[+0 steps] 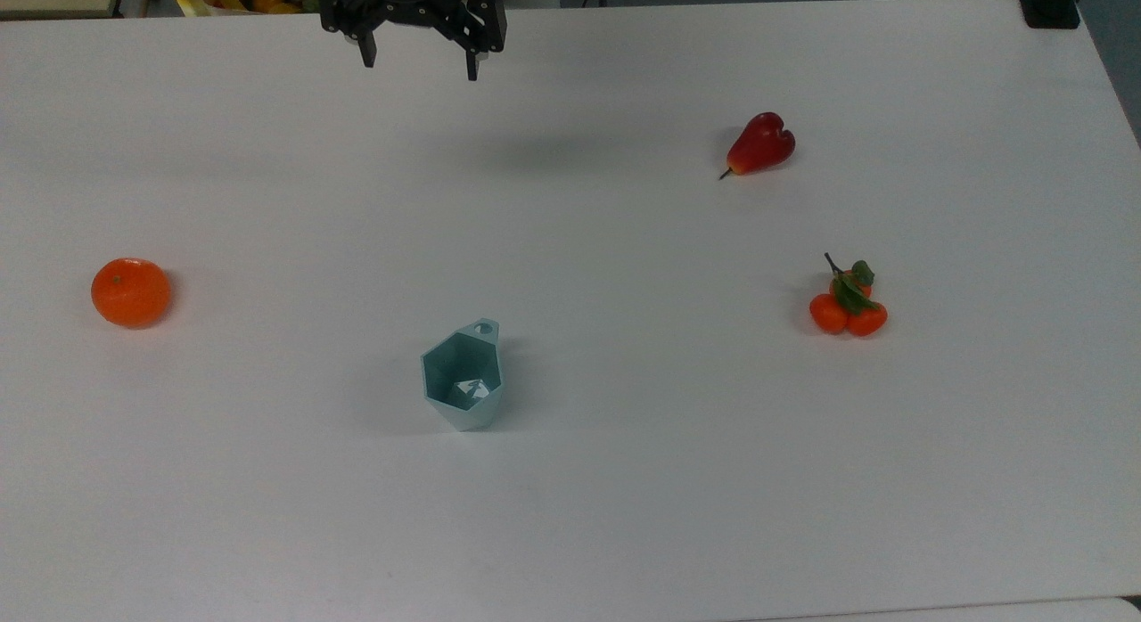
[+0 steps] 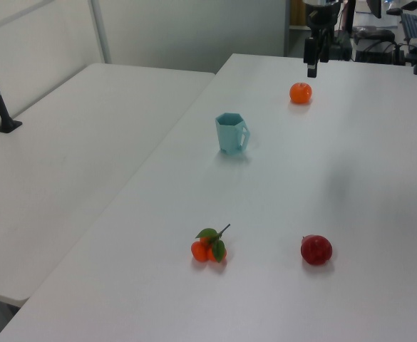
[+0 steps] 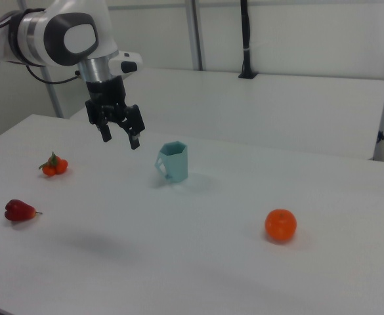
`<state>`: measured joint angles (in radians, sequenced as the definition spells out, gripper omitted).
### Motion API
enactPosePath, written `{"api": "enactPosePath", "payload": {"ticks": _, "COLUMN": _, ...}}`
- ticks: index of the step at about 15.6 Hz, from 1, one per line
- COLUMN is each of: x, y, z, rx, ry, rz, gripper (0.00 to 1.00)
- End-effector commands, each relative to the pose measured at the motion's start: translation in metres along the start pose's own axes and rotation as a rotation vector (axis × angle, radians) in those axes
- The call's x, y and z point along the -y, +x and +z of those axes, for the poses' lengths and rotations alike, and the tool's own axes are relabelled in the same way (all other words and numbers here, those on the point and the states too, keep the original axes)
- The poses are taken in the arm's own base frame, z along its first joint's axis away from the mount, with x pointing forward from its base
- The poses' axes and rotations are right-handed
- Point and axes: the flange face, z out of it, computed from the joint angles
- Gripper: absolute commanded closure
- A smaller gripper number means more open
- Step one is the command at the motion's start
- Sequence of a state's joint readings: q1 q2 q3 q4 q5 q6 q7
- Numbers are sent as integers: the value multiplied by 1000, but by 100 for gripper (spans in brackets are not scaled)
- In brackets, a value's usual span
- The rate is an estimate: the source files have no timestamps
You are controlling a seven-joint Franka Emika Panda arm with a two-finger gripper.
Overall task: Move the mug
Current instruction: 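Move the open gripper down over the teal mug's rim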
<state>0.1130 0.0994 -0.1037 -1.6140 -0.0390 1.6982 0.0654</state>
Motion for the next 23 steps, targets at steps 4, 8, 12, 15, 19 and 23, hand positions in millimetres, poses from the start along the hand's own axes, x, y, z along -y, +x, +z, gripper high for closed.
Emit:
{"api": "enactPosePath", "payload": {"ticks": 4, "x": 4, "y": 1, "z": 5, "rx": 8, "ry": -6, "rz": 0, "gripper": 0}}
{"api": "enactPosePath", "payload": {"ticks": 8, "x": 2, "y": 3, "z": 7, "rx": 9, "ry": -7, "rz": 3, "gripper": 0}}
{"api": "enactPosePath", "payload": {"ticks": 12, "x": 3, "y": 14, "z": 10, "rx": -22, "ry": -7, "rz": 12, "gripper": 0}}
{"api": "enactPosePath", "payload": {"ticks": 15, "x": 5, "y": 29, "z": 22, "rx": -63, "ry": -7, "rz": 53, "gripper": 0}}
{"api": "enactPosePath", "payload": {"ticks": 19, "x": 15, "y": 62, "z": 57, "rx": -148, "ry": 2, "rz": 140, "gripper": 0}}
{"api": "enactPosePath", "payload": {"ticks": 23, "x": 36, "y": 88, "z": 93, "rx": -235, "ry": 15, "rz": 184, "gripper": 0}}
